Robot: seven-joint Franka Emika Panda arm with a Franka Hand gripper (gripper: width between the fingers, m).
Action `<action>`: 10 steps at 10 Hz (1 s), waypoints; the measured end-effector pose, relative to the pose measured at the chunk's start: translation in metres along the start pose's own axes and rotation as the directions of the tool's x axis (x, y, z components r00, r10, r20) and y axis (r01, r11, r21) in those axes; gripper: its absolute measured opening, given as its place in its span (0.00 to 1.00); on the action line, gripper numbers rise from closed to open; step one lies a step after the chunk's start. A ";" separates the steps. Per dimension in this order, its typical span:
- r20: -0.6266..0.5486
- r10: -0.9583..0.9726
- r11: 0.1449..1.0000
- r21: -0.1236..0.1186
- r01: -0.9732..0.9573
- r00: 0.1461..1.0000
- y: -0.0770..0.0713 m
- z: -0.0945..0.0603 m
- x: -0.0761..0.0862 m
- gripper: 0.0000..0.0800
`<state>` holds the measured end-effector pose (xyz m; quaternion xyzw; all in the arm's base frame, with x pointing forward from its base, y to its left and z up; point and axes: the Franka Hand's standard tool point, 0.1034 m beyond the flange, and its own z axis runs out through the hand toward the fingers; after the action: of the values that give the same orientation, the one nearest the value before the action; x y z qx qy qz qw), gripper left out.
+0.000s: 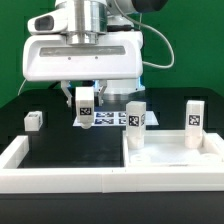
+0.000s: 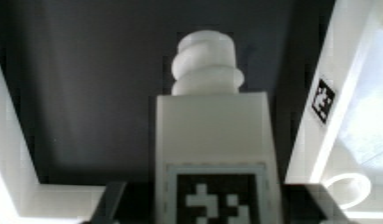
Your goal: Assemble square table
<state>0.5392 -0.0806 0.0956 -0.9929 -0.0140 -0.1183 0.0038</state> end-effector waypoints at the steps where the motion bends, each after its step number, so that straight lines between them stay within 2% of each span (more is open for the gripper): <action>1: -0.011 0.020 1.000 0.010 -0.020 1.000 -0.011 -0.001 0.009 0.36; 3: -0.047 0.019 0.999 0.027 -0.017 0.999 -0.033 -0.006 0.033 0.36; 5: -0.078 0.069 0.997 0.048 -0.066 0.995 -0.066 -0.005 0.059 0.36; 6: -0.084 0.066 0.997 0.051 -0.062 0.994 -0.070 -0.006 0.063 0.36; 7: -0.080 0.072 0.997 0.048 -0.068 0.994 -0.066 -0.004 0.060 0.36; 10: -0.079 0.074 0.996 0.048 -0.070 0.994 -0.066 -0.004 0.060 0.36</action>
Offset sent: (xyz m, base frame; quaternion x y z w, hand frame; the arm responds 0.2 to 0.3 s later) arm 0.0542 0.0563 0.0099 0.0085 0.0470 0.0368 0.9982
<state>0.5948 -0.0134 0.1139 -0.9868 0.0195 -0.1579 0.0309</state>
